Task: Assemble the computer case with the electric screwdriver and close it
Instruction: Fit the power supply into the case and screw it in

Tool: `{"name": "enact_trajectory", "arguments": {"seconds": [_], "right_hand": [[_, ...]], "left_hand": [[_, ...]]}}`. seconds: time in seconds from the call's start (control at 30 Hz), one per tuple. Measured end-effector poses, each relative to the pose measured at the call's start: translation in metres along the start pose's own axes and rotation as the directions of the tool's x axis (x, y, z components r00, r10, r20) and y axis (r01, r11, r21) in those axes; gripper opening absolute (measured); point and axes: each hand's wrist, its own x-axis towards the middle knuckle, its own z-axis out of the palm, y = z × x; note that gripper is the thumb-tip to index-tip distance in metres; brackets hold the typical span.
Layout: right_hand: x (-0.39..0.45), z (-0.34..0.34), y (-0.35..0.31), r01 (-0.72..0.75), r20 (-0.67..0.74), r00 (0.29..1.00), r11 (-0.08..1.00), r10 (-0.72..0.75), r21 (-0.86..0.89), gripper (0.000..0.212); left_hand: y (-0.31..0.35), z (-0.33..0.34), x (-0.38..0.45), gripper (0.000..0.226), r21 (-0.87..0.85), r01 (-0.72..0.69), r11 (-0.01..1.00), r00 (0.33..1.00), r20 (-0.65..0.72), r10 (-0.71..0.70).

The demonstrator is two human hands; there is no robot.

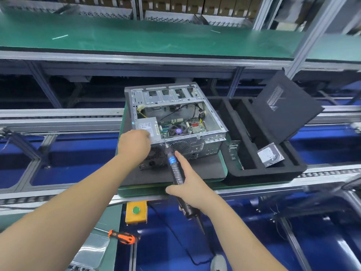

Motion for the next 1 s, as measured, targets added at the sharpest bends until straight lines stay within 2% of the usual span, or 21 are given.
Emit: {"name": "enact_trajectory", "arguments": {"seconds": [0.07,0.13,0.27,0.4,0.47,0.57,0.63,0.73,0.8,0.87,1.0], "right_hand": [[0.003,-0.023,0.0,0.027,-0.012,1.0,0.999,-0.027,0.021,0.106],[0.007,-0.049,0.001,0.06,-0.007,0.998,0.997,-0.059,0.048,0.103],[0.026,-0.123,0.01,0.151,-0.051,0.988,0.986,-0.148,0.066,0.091],[0.059,-0.221,0.04,0.185,-0.098,0.979,0.982,-0.181,0.034,0.082],[0.073,-0.267,0.059,0.151,-0.092,0.985,0.987,-0.147,0.047,0.08],[0.086,-0.316,0.089,0.113,-0.061,0.992,0.991,-0.109,0.074,0.078],[0.093,-0.335,0.106,0.078,-0.033,0.997,0.993,-0.075,0.091,0.077],[0.102,-0.349,0.126,0.018,0.016,1.0,0.993,-0.02,0.12,0.076],[0.107,-0.356,0.137,-0.009,0.043,0.999,0.992,0.003,0.125,0.074],[0.111,-0.363,0.147,-0.032,0.069,0.997,0.991,0.023,0.131,0.072],[0.114,-0.376,0.155,-0.07,0.102,0.993,0.989,0.057,0.132,0.074]], "left_hand": [[0.023,0.0,0.003,0.034,-0.057,0.021,0.998,0.999,-0.045,-0.023],[0.049,0.001,0.007,0.035,-0.184,0.016,0.983,0.997,-0.074,-0.03],[0.134,0.007,0.019,0.03,-0.422,0.039,0.906,0.995,-0.07,-0.076],[0.221,0.029,0.037,0.023,-0.449,0.051,0.892,0.99,-0.098,-0.106],[0.256,0.042,0.042,0.02,-0.433,0.07,0.899,0.986,-0.105,-0.128],[0.306,0.076,0.042,0.018,-0.209,-0.005,0.978,0.997,-0.08,-0.012],[0.335,0.101,0.042,0.013,0.07,-0.104,0.992,0.993,0.063,0.1],[0.363,0.133,0.056,0.017,0.349,-0.258,0.901,0.939,0.308,0.15],[0.372,0.148,0.072,0.019,0.5,-0.37,0.783,0.896,0.414,0.159],[0.376,0.162,0.087,0.019,0.585,-0.427,0.689,0.867,0.48,0.13],[0.364,0.181,0.106,0.021,0.658,-0.433,0.616,0.834,0.552,-0.003]]}}
